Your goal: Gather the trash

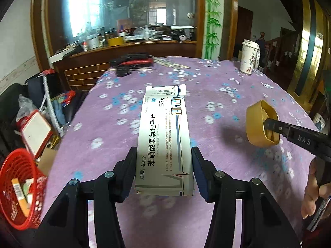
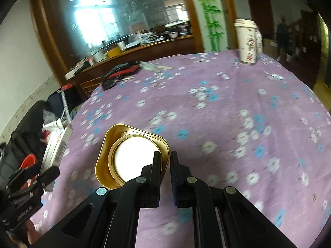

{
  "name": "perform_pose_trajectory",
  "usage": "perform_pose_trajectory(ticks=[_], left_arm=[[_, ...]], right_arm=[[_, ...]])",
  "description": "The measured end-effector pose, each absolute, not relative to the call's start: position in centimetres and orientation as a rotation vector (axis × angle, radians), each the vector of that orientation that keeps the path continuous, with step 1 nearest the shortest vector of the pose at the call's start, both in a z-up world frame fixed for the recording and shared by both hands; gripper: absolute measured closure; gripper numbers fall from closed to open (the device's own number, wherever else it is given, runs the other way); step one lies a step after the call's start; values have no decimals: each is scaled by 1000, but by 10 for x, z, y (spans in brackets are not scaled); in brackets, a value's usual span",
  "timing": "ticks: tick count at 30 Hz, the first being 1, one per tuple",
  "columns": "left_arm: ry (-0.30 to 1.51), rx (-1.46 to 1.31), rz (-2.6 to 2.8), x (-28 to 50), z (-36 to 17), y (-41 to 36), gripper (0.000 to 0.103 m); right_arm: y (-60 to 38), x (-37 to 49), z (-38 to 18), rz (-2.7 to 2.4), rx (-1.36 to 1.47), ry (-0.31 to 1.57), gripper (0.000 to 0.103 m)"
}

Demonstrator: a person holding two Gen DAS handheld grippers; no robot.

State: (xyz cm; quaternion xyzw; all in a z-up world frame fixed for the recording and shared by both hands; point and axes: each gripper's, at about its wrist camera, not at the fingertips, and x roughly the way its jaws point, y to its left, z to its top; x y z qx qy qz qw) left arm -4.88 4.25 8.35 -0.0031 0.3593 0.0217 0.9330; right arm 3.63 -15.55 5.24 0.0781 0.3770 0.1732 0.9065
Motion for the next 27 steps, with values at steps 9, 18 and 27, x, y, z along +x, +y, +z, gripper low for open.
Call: perform_pose_trajectory(ticks=[9, 18, 27], left_arm=[[710, -67, 168, -97, 88, 124, 53], [683, -151, 288, -131, 90, 201, 53], [696, -197, 390, -153, 77, 263, 53]], right_arm=[[-66, 3, 72, 507, 60, 769, 94], [19, -15, 76, 628, -26, 799, 94], [91, -31, 79, 716, -120, 808, 94]])
